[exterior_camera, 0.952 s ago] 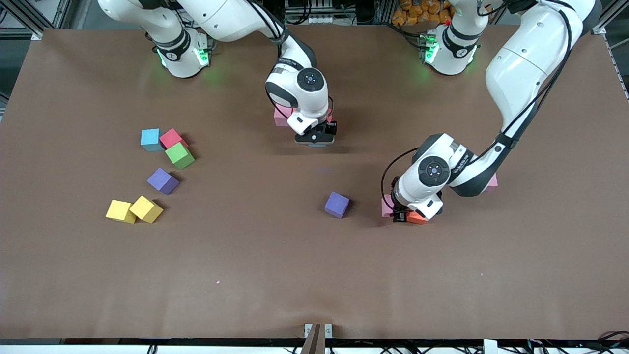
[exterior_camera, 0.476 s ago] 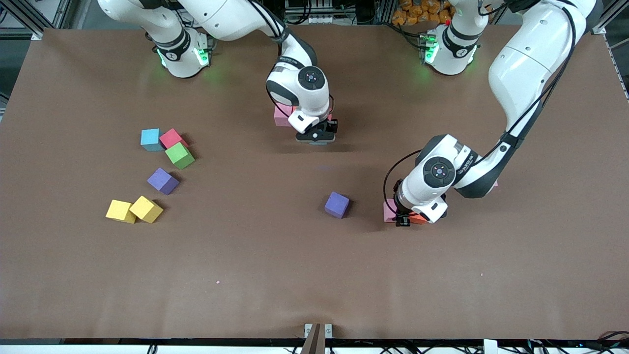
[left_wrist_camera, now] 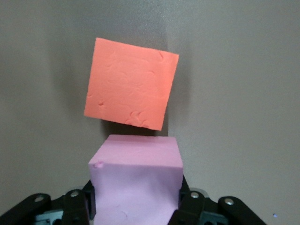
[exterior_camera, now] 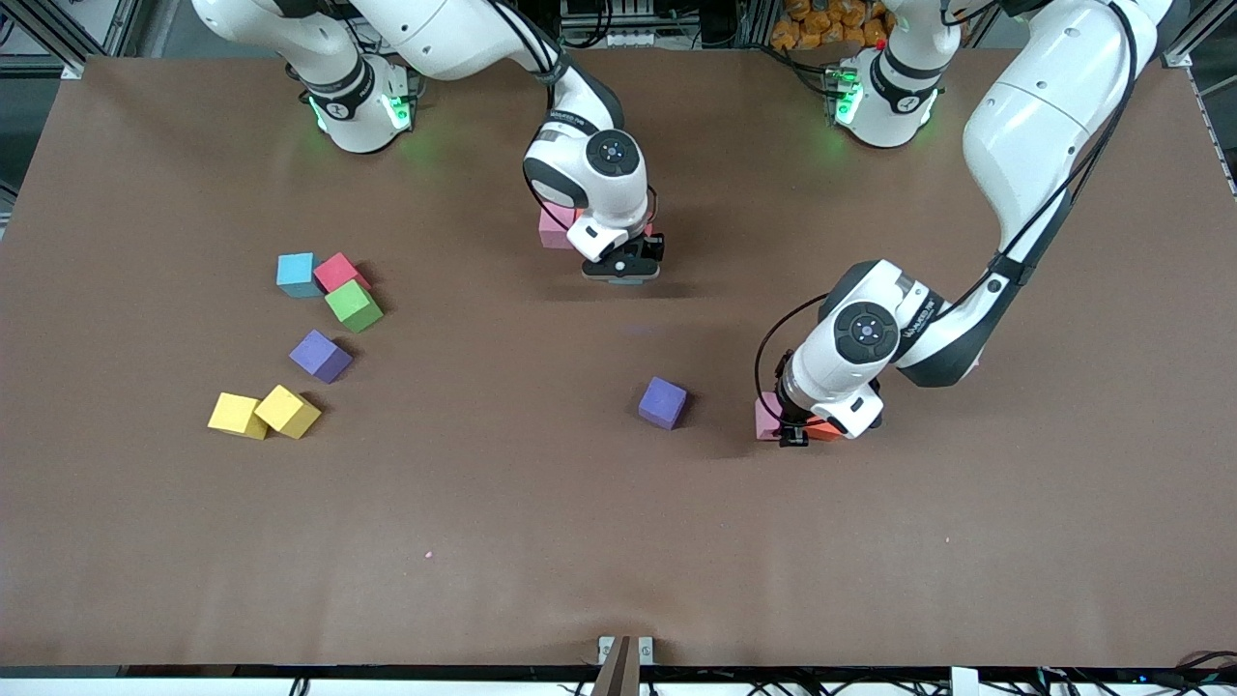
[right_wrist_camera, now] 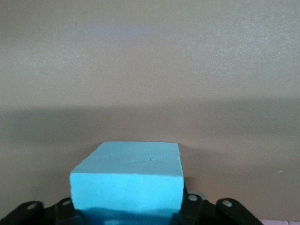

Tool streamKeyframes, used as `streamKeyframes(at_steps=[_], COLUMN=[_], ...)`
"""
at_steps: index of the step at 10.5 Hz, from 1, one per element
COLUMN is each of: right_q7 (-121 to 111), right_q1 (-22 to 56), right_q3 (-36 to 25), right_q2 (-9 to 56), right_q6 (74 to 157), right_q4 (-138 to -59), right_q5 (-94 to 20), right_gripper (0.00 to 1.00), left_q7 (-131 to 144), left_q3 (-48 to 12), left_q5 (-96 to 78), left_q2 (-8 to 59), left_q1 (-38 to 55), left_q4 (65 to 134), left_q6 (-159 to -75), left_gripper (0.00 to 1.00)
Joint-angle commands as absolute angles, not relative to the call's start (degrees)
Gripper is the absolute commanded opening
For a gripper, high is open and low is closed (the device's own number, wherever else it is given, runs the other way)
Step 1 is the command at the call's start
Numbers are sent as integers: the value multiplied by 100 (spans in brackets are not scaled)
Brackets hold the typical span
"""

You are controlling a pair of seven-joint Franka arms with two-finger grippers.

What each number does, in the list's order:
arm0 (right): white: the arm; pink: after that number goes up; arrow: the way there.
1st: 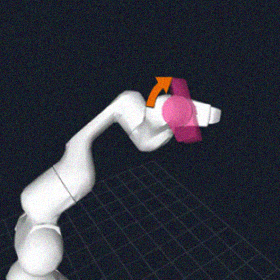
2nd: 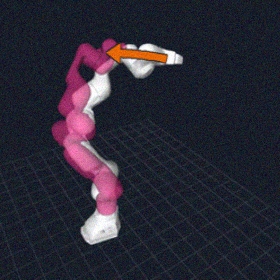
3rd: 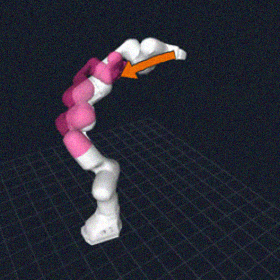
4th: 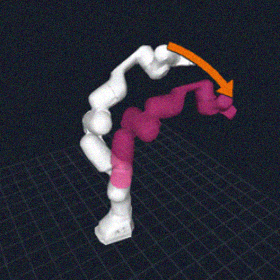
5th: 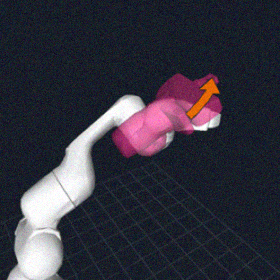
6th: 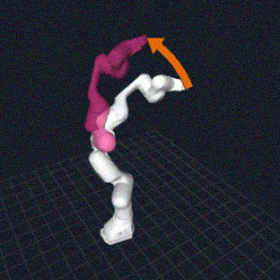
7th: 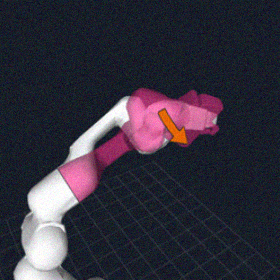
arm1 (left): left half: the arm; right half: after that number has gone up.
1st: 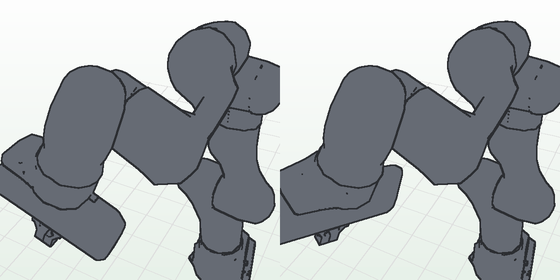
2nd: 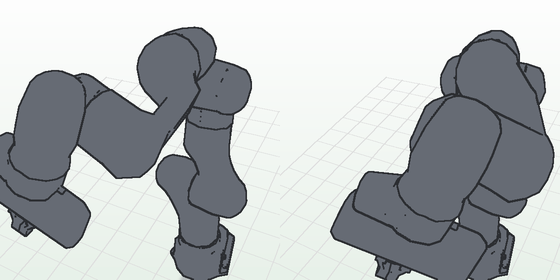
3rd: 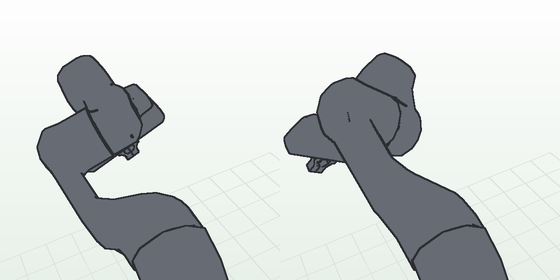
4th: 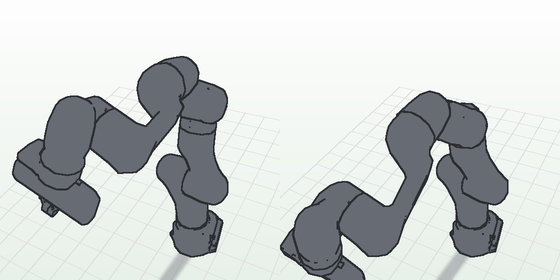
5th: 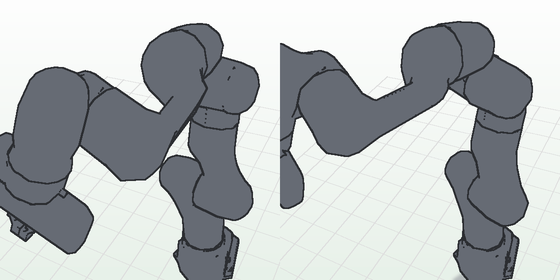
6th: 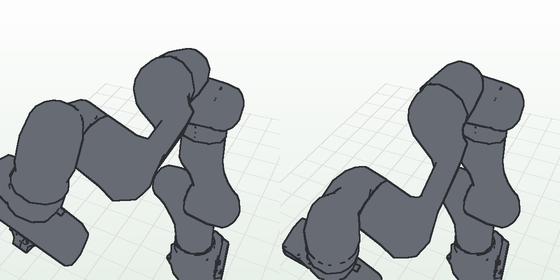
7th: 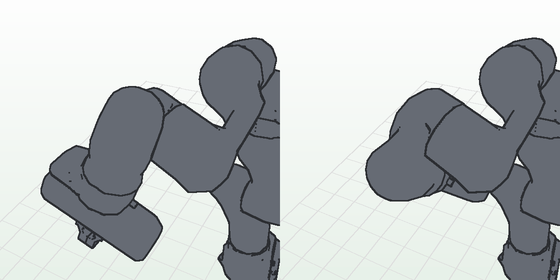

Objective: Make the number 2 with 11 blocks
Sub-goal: 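Release the cyan cube and withdraw the right gripper while the left lifts pink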

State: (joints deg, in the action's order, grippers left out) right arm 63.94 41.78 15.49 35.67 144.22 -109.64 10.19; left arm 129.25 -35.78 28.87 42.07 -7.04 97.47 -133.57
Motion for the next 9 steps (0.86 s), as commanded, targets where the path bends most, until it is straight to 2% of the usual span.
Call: streamKeyframes(at_steps=[1, 4, 9], right_q7=[6443, 6425, 6399], right_q1=[4157, 4122, 3650], right_q3=[1582, 1556, 1573], right_q2=[3472, 3113, 1901], right_q6=[14414, 14196, 13237], right_q4=[-11127, -11109, -11127], right_q5=[1090, 1081, 1011], right_gripper=[100, 100, 100], left_q7=[12736, 12255, 11200], left_q3=[-3568, -3603, -3682], left_q5=[3093, 3182, 3182], left_q2=[4078, 4069, 4017], left_q1=[-677, -677, -650], left_q4=[9809, 9809, 9686], left_q6=[-13307, -13307, -13307], left_gripper=[5, 5, 5])
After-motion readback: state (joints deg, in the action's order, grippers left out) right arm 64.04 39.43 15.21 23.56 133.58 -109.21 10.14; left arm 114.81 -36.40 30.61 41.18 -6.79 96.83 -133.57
